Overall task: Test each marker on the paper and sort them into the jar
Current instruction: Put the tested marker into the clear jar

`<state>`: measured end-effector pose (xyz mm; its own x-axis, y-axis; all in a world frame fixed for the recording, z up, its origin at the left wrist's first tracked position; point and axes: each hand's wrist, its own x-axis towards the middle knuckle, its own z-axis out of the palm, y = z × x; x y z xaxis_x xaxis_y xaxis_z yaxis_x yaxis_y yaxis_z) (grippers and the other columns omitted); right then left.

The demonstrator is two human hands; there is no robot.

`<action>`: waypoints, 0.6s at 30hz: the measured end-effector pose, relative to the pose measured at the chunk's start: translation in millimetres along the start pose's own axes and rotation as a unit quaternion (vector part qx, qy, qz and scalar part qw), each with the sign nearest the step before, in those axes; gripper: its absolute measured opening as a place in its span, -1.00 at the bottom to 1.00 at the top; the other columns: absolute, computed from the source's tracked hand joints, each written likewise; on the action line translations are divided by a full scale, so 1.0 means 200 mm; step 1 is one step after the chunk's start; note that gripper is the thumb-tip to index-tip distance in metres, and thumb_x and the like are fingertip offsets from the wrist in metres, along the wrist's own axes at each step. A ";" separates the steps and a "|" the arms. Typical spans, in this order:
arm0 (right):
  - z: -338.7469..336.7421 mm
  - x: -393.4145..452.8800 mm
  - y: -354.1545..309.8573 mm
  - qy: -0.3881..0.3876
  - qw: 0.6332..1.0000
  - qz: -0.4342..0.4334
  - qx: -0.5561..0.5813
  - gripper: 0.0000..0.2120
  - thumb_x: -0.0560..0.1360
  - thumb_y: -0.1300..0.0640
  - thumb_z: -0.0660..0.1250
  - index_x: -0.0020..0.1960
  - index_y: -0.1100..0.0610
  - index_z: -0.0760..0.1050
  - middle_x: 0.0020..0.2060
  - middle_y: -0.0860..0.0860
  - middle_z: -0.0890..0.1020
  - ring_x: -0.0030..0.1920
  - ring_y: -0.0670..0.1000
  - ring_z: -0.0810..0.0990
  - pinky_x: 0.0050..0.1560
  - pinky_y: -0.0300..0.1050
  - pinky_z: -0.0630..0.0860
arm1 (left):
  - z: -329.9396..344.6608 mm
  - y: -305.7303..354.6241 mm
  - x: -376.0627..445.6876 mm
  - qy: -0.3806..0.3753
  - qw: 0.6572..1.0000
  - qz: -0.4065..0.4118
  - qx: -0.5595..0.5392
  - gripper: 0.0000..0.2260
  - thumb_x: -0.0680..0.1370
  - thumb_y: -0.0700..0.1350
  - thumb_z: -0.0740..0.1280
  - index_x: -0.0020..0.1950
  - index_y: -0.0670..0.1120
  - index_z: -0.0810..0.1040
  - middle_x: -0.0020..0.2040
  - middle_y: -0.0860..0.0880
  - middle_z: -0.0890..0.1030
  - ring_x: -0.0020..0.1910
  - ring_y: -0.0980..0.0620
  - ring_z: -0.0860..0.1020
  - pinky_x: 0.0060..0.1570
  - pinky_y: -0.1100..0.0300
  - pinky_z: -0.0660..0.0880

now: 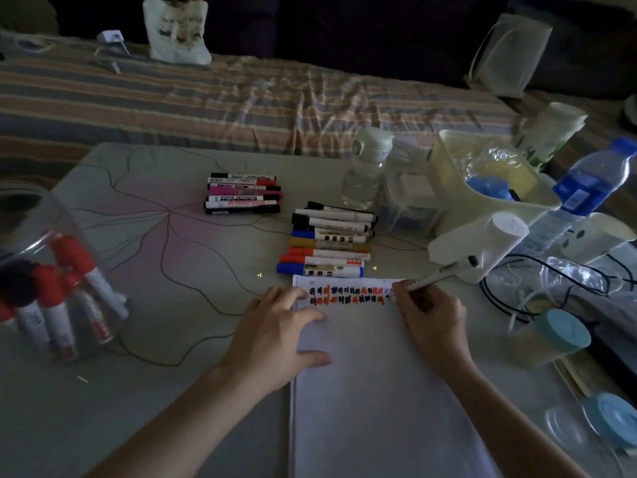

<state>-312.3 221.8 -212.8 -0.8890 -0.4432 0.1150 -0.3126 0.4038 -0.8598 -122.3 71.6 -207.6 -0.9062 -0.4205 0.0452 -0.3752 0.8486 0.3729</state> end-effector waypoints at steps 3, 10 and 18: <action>0.00 0.00 0.02 -0.001 1.000 -0.001 -0.008 -0.84 0.48 -0.04 0.43 -0.18 0.04 0.62 -0.34 -0.06 0.65 -0.36 -0.15 0.59 -0.39 -0.42 0.44 | 0.00 0.00 0.00 -0.003 1.000 -0.001 0.002 -0.38 0.38 0.35 0.36 0.39 0.19 0.41 0.42 0.12 0.29 0.37 0.10 0.22 0.29 0.14 0.25; 0.01 0.00 0.01 0.012 1.000 -0.018 -0.010 -0.92 0.48 0.01 0.44 -0.18 -0.04 0.59 -0.28 -0.13 0.66 -0.25 -0.21 0.61 -0.29 -0.49 0.46 | 0.00 0.00 0.00 -0.003 1.000 0.000 0.006 -0.39 0.38 0.35 0.37 0.39 0.19 0.42 0.43 0.11 0.29 0.37 0.10 0.23 0.31 0.14 0.25; 0.02 0.00 0.04 0.001 1.000 -0.027 -0.010 -0.91 0.47 0.01 0.45 -0.21 -0.09 0.58 -0.29 -0.11 0.67 -0.22 -0.10 0.65 -0.18 -0.17 0.61 | 0.00 0.00 0.00 -0.004 1.000 -0.004 0.009 -0.38 0.38 0.35 0.37 0.39 0.20 0.41 0.43 0.11 0.29 0.38 0.10 0.22 0.32 0.12 0.25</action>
<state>-314.3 221.5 -220.4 -0.8715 -0.4632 0.1611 -0.3662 0.3960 -0.8421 -122.5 72.0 -206.3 -0.9046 -0.4248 0.0344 -0.3859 0.8506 0.3573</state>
